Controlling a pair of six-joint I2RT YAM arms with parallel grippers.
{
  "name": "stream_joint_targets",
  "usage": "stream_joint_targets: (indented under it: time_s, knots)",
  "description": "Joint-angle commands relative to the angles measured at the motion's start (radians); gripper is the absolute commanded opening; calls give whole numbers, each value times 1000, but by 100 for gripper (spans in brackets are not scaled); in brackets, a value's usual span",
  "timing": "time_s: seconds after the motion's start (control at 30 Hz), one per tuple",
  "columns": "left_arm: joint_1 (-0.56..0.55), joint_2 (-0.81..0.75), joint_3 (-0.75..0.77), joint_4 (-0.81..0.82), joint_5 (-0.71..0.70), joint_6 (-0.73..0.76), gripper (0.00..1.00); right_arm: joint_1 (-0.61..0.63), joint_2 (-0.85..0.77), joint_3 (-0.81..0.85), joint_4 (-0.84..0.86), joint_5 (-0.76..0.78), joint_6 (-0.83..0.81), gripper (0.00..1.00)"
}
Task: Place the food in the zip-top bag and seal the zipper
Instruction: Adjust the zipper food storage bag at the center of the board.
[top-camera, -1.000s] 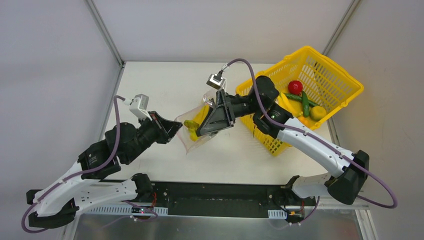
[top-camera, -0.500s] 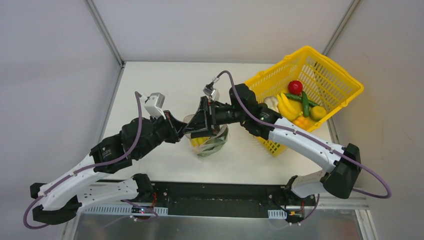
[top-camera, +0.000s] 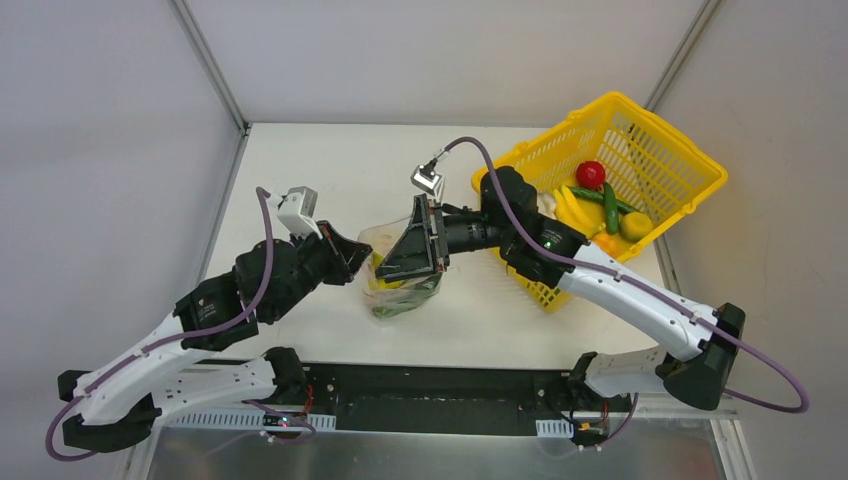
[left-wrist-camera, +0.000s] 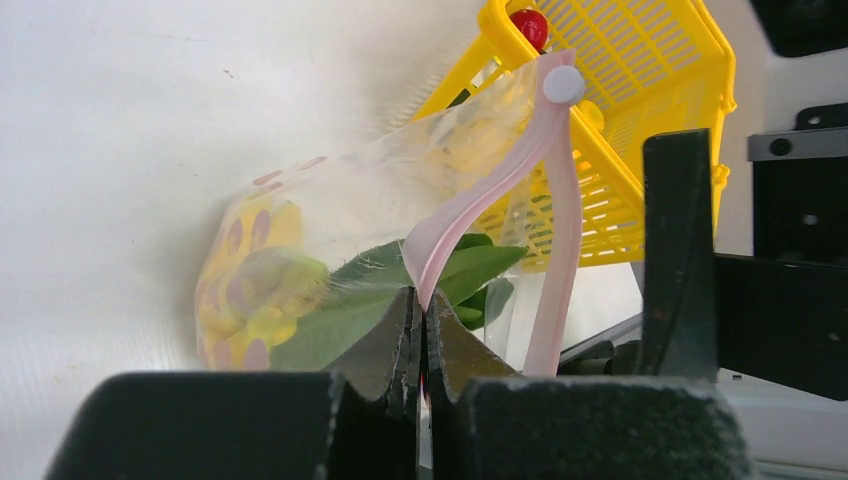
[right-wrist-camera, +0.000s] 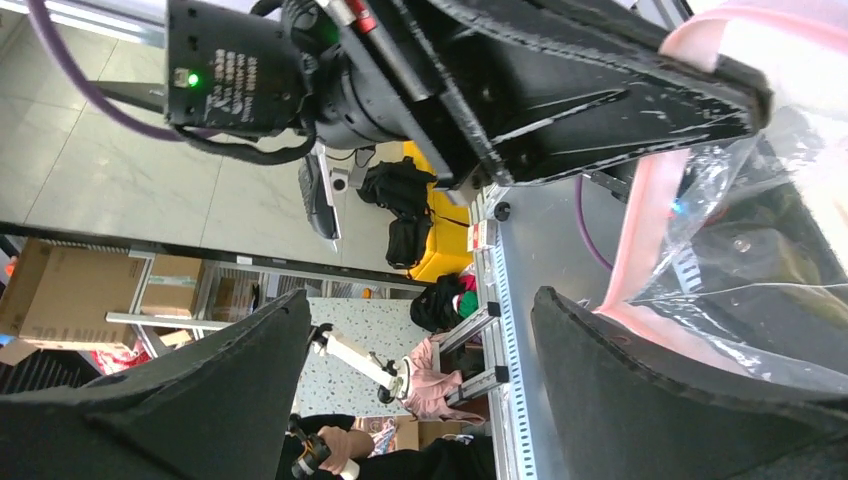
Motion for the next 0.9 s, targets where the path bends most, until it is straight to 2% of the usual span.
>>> stream_joint_targets:
  time_s: [0.0, 0.1, 0.2, 0.27, 0.37, 0.43, 0.47, 0.57, 0.7, 0.8, 0.87]
  knots:
    - [9, -2, -1, 28, -32, -9, 0, 4, -48, 31, 67, -70, -18, 84]
    - [8, -14, -9, 16, -49, -16, 0, 2, -80, 11, 164, -189, 9, 77]
    - [9, -23, -13, 12, -46, -14, 0, 1, -146, 14, 78, -113, -104, 72]
    - [9, -28, -14, 14, -39, -14, 0, 1, -189, 55, -153, 120, -281, 69]
    - [8, -29, -14, 14, -31, -13, 0, 1, -221, 101, -432, 621, -358, 55]
    - [8, -27, -14, 18, -26, -12, 0, 1, -218, 104, -544, 820, -363, 50]
    - [9, -25, -13, 20, -23, -13, 0, 2, -207, 107, -591, 858, -363, 50]
    - [9, -17, -13, 28, -19, -13, 0, 2, -170, 101, -640, 841, -346, 50]
    - [9, -8, -10, 35, -14, -11, 0, 1, -151, 49, -607, 817, -326, 50]
    - [9, -6, -10, 35, -10, -12, 0, 1, -120, 41, -614, 854, -331, 50]
    - [9, -6, -11, 36, -10, -14, 0, 1, -91, 37, -610, 859, -335, 45]
